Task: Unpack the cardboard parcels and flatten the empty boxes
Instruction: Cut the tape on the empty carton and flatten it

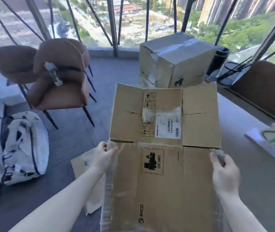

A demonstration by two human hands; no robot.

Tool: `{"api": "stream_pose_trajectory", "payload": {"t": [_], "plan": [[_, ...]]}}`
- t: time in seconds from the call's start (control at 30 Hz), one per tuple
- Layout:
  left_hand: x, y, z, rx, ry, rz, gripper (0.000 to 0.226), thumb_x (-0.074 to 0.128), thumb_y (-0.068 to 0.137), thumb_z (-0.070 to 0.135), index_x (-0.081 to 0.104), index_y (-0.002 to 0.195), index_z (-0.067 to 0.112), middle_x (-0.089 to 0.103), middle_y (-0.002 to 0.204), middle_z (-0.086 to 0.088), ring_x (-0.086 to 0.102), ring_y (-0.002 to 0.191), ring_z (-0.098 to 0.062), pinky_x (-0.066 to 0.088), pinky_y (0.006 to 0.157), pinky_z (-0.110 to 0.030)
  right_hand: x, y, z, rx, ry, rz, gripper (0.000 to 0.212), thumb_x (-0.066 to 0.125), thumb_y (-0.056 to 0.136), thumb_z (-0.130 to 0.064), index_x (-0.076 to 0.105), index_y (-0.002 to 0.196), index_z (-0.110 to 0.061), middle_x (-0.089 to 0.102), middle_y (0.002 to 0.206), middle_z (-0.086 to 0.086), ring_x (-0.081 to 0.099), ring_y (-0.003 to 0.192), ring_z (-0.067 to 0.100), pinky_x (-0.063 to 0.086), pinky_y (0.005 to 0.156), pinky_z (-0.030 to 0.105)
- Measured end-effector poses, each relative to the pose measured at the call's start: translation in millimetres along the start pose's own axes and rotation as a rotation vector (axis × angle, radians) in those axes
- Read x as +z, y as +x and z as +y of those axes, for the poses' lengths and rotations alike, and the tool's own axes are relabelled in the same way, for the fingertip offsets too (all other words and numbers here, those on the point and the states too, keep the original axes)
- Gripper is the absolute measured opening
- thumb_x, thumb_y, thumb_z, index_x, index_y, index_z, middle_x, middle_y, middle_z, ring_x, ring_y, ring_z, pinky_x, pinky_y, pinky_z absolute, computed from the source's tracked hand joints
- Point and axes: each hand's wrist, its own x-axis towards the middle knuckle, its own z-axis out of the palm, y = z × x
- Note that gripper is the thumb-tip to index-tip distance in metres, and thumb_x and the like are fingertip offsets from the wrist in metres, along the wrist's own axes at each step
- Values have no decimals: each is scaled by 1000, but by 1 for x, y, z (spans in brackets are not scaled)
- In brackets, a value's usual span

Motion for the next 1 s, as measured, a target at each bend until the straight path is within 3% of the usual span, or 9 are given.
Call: {"api": "stream_pose_trajectory", "payload": {"t": [0.1,0.3,0.4,0.5,0.57,0.77,0.87,1.0], "plan": [[-80,14,-32,-61,-72,121,20,67,91,20,59,93,3,66,88,-12,63,80,-25,46,65,-33,78,-19,-42,-55,42,-132,9,58,99,-26,67,100,-27,65,93,-18,58,84,-10,37,80,24],[-214,51,-103,-191,-143,321,19,70,89,20,58,81,7,62,79,-7,58,74,-23,37,58,-29,247,-54,-93,-143,-19,-355,18,56,100,-25,66,88,-17,62,77,0,52,71,16,40,67,26],[-251,68,-132,-269,-159,420,19,72,87,21,59,85,7,61,81,-4,57,78,-25,39,63,-30,317,-67,-102,-127,-54,-426,20,56,99,-26,63,83,-15,60,73,1,50,68,17,41,66,34],[-274,89,-152,-325,-164,484,22,70,88,20,54,80,7,55,75,-3,51,71,-21,36,58,-30,378,-71,-106,-98,-115,-483,30,54,99,-29,52,73,-15,49,63,-4,43,62,18,36,61,37],[-284,106,-166,-359,-146,507,22,71,88,24,59,89,5,60,82,-4,55,79,-24,37,62,-33,413,-66,-105,-99,-154,-522,31,53,99,-30,49,71,-17,47,61,-5,43,60,17,35,59,36],[-286,169,-222,-444,-40,577,26,68,90,29,57,98,7,59,91,-5,54,83,-23,37,58,-29,519,-47,-58,-102,-224,-638,32,49,101,-30,51,81,-5,51,65,0,46,61,19,37,58,36],[-273,204,-268,-492,10,563,27,68,90,28,54,94,5,54,86,-5,50,78,-22,36,57,-30,566,-37,-6,-88,-296,-665,30,49,101,-32,52,83,-8,57,69,1,51,65,18,41,61,35],[-254,250,-345,-554,33,539,27,69,89,28,55,92,5,54,82,-4,49,70,-19,36,57,-31,627,-27,76,-41,-340,-679,32,51,101,-26,49,81,-1,53,69,5,44,64,20,37,59,34]]}}
